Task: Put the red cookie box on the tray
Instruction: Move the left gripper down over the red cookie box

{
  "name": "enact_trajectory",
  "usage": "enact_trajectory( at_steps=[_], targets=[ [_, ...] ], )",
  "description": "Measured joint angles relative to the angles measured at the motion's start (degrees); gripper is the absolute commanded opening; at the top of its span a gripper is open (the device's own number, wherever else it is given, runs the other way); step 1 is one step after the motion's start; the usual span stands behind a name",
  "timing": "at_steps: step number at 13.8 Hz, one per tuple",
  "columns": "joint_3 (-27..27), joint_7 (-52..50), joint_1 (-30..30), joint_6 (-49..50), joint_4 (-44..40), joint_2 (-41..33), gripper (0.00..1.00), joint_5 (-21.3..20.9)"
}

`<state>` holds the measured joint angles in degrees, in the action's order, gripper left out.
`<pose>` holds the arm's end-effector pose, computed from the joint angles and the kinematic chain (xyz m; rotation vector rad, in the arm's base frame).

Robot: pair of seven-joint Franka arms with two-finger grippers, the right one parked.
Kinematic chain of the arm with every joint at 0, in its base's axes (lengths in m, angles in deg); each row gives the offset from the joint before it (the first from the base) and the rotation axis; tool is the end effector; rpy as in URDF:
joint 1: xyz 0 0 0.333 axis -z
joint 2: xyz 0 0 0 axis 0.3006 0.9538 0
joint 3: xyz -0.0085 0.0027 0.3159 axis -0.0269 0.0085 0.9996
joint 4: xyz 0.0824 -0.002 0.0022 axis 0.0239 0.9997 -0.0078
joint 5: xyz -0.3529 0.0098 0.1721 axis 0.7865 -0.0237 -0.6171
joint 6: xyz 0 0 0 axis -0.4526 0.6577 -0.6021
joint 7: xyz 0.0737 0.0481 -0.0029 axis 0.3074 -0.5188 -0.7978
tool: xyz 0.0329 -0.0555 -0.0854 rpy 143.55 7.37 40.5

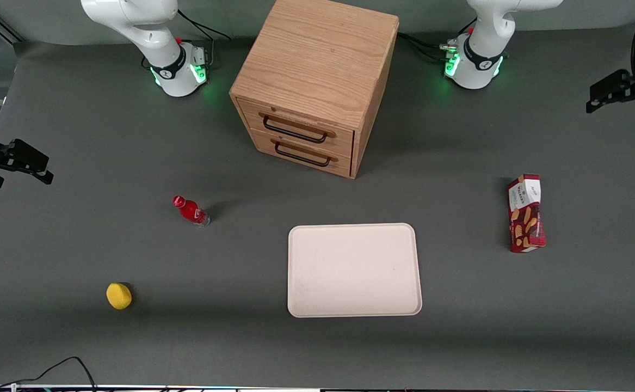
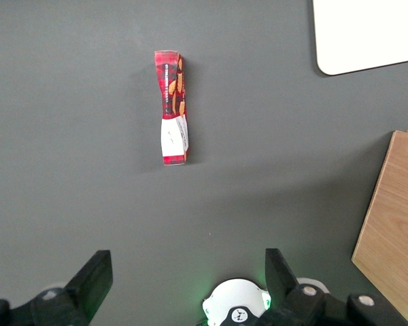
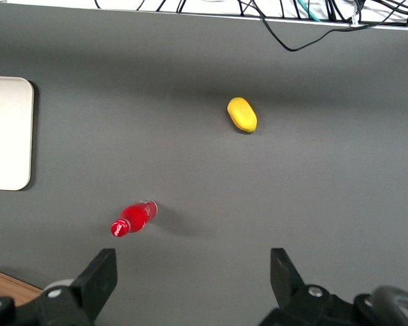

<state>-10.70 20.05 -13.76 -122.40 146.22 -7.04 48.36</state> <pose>0.4886 0.0205 0.6420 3.1169 -0.2500 -0.1794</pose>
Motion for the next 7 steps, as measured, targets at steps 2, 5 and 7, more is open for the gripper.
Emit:
enact_trajectory(
  at_steps=[2, 5, 7],
  targets=[
    [-0.8, 0.3, 0.1, 0.0, -0.2, 0.4, 1.0, 0.0],
    [-0.9, 0.4, 0.1, 0.0, -0.4, 0.8, 1.0, -0.1],
    [-0.3, 0.5, 0.1, 0.0, -0.4, 1.2, 1.0, -0.1]
  ],
)
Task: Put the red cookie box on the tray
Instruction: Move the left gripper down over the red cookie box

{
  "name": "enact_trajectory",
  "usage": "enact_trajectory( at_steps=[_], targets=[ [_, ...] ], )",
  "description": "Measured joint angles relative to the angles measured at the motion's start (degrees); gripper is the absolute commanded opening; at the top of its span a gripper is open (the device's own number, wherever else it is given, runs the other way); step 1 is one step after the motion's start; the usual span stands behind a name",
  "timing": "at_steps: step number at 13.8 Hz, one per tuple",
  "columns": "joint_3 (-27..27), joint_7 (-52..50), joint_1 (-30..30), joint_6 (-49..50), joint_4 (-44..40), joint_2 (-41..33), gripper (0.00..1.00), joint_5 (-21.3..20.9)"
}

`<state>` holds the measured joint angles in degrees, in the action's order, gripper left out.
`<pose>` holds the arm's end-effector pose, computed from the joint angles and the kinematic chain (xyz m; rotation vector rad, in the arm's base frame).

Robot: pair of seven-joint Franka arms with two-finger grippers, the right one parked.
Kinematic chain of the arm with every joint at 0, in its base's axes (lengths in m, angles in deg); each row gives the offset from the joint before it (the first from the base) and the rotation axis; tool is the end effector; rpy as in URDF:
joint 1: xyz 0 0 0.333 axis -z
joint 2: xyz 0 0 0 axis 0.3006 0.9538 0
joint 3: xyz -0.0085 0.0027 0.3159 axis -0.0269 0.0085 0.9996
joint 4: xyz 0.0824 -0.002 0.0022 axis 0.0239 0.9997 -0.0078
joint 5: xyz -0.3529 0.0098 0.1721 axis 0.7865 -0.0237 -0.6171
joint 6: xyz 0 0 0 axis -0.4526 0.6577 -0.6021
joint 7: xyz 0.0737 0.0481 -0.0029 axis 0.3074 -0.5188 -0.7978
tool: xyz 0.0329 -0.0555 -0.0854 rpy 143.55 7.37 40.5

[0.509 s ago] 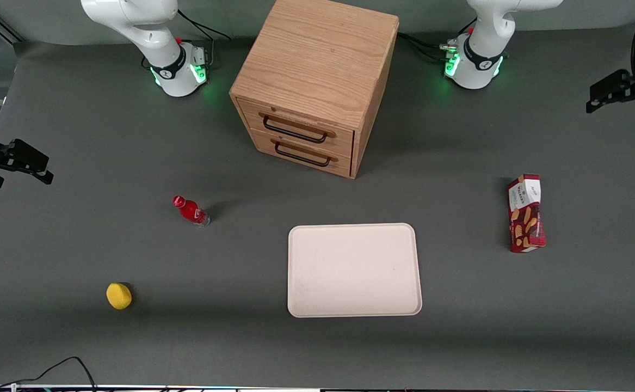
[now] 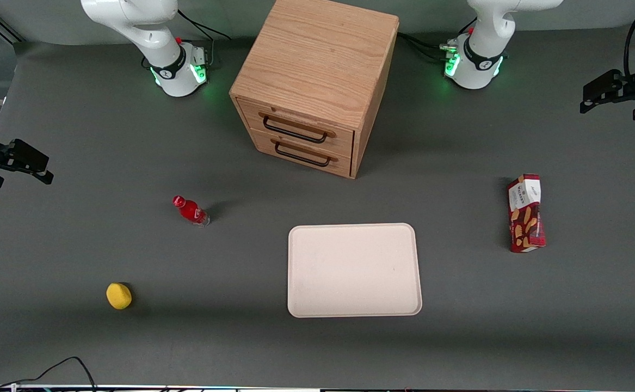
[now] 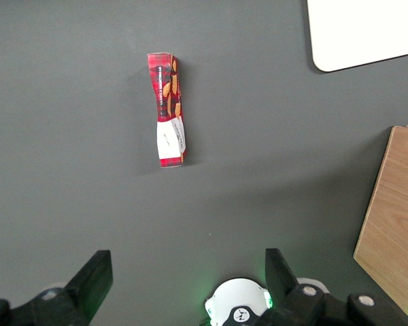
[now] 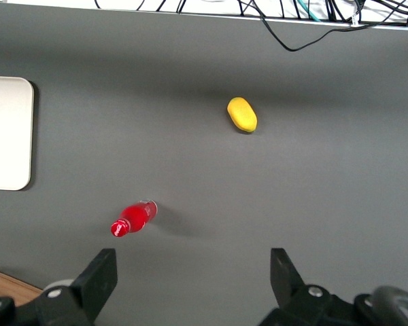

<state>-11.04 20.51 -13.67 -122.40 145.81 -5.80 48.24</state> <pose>0.4955 0.0164 0.6347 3.1168 -0.2736 -0.2027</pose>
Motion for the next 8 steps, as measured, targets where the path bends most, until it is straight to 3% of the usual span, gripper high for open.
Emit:
enact_trajectory(
  at_steps=[4, 8],
  targets=[
    [0.5, 0.1, -0.1, -3.0, 1.1, 3.3, 1.0, -1.0],
    [2.5, 3.9, -0.3, -21.8, 11.4, 10.9, 1.0, -1.1]
  ],
)
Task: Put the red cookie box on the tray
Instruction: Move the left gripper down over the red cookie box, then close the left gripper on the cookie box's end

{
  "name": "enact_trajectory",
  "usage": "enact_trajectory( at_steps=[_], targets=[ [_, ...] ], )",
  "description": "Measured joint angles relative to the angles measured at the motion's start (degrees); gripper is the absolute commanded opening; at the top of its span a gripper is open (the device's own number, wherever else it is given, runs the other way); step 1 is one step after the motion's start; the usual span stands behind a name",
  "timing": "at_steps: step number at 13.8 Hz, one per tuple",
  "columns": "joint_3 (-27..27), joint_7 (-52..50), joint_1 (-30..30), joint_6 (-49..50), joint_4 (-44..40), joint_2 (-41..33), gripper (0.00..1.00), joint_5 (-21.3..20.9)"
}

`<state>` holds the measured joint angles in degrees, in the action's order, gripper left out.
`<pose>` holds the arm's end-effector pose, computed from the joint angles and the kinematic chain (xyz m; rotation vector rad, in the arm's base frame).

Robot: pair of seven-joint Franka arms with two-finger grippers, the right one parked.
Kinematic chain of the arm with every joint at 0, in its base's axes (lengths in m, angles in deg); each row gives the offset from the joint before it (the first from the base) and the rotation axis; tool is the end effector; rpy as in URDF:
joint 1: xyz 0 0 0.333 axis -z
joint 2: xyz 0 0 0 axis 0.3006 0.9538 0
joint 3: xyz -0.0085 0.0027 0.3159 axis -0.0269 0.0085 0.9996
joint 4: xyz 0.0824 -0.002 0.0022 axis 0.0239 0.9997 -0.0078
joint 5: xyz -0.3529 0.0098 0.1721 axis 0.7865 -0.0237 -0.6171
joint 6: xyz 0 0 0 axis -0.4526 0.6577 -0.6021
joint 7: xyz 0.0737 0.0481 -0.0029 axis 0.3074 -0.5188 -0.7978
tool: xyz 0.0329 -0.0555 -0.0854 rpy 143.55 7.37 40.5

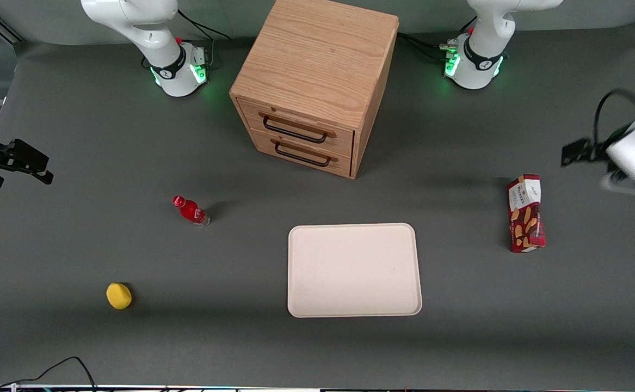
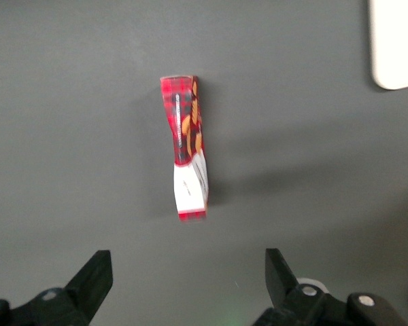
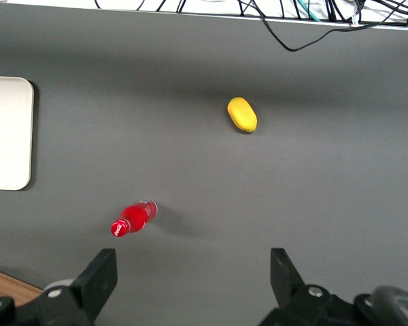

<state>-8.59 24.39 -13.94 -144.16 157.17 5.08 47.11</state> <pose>0.5612 0.0413 0.4699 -3.0950 0.3208 0.2218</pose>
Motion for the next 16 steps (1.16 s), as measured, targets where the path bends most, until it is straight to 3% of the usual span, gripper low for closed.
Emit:
enact_trajectory(
  at_steps=[6, 7, 9, 16],
  targets=[
    [1.2, 2.6, -0.3, -28.0, 13.5, 9.9, 1.0, 0.1],
    [1.2, 2.7, -0.3, -31.9, 15.2, 11.1, 0.86, 0.1],
    [1.2, 3.1, -0.3, -38.1, 17.6, 13.7, 0.0, 0.1],
    [1.1, 3.5, -0.3, -40.2, 17.7, 15.4, 0.0, 0.1]
  ],
)
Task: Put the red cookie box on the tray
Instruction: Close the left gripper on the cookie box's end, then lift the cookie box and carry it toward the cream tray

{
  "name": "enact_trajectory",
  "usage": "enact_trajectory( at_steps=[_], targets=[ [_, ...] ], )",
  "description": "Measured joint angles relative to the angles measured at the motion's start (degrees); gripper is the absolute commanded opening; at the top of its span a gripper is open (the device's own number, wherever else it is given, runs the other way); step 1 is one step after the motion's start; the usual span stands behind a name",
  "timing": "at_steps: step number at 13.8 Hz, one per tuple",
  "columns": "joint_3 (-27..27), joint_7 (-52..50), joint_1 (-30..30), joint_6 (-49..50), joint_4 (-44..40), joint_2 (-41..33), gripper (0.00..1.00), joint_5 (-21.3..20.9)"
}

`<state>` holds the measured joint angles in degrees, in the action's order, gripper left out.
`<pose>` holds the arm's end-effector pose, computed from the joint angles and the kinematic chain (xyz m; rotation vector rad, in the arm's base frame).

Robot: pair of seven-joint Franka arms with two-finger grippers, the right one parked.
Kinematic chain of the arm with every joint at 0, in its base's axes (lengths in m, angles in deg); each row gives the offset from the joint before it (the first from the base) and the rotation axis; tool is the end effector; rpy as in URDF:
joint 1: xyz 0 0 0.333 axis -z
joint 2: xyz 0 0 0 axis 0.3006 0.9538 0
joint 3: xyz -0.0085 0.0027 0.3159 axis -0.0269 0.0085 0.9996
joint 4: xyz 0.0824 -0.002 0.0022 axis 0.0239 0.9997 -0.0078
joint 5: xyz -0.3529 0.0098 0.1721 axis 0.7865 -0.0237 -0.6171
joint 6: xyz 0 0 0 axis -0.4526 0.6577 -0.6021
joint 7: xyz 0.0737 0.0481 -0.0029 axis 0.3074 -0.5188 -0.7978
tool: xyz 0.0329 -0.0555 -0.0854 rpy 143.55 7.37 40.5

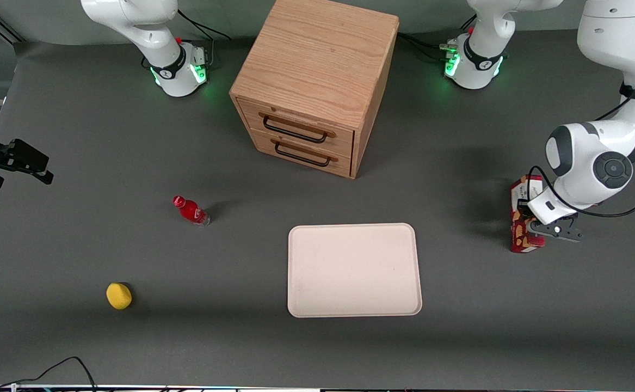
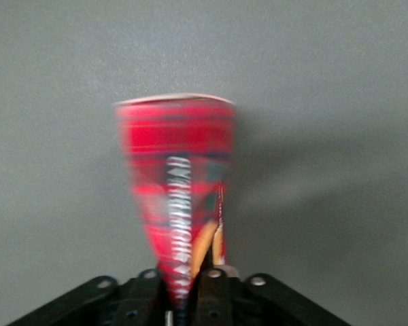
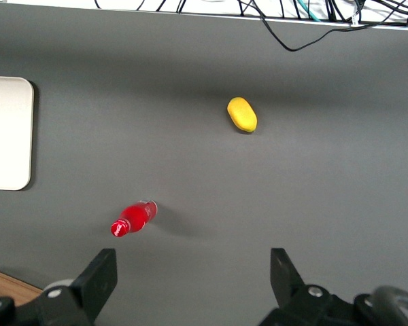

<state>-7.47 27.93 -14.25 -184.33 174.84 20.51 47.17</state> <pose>0.5599 0.0530 0.2400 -3.0452 0.4149 0.0392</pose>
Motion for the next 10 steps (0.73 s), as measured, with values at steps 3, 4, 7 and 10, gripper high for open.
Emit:
enact_trajectory(
  at_steps=[3, 4, 7, 10],
  targets=[
    [-0.1, 0.1, 0.1, 8.6, -3.2, -2.9, 0.0, 0.0],
    [-0.2, 0.1, 0.1, 13.9, -5.8, -4.4, 0.0, 0.2],
    [-2.6, -0.7, 0.3, 35.1, -19.1, -8.8, 0.0, 1.4],
    [-9.8, -13.0, 0.7, 50.7, -33.5, -9.9, 0.0, 1.8]
  ],
)
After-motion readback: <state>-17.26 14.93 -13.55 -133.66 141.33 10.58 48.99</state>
